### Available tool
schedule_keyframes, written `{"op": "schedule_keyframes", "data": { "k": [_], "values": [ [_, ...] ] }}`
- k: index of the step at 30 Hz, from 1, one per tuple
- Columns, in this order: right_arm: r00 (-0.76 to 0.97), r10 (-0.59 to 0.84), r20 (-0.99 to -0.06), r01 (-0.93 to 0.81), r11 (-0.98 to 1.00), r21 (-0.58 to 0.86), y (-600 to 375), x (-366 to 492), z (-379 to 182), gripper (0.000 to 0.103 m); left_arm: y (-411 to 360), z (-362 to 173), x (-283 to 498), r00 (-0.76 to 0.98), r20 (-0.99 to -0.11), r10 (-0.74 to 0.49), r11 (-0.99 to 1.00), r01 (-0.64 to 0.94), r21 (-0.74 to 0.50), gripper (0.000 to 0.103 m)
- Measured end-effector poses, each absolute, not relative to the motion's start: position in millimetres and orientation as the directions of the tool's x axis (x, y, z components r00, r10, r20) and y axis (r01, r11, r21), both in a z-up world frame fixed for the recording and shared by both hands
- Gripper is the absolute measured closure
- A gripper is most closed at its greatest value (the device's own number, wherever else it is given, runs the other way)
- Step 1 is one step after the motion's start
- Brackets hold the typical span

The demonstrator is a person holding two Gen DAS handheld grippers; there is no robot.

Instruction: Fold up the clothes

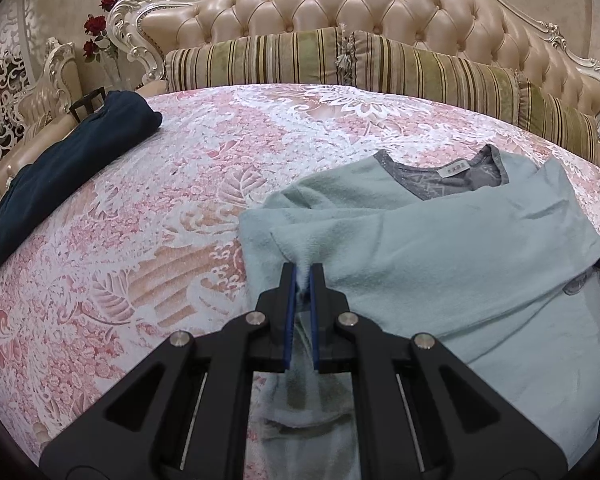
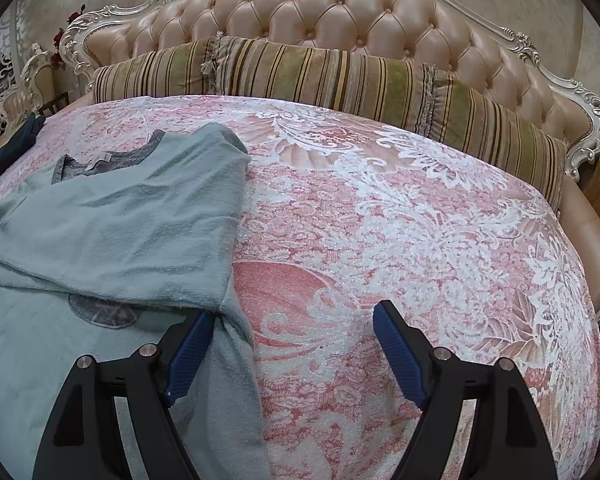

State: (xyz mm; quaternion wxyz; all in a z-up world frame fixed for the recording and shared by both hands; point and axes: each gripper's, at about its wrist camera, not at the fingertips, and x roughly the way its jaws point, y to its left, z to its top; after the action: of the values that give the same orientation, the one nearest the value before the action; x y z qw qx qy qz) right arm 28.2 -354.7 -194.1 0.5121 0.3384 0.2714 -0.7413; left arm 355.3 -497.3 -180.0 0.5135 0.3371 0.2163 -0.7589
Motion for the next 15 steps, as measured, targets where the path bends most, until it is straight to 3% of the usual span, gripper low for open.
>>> {"op": "schedule_keyframes", "data": {
  "k": [15],
  "values": [
    [-0.227,-0.576,-0.786,0.944,-0.328,-0.033,-352.9,26.0,-193.4,0.023,-500.0,-185.2,356.6,-0.227,-0.744,-0.629,-0.372,0.928,0.031,0.091]
  ]
}}
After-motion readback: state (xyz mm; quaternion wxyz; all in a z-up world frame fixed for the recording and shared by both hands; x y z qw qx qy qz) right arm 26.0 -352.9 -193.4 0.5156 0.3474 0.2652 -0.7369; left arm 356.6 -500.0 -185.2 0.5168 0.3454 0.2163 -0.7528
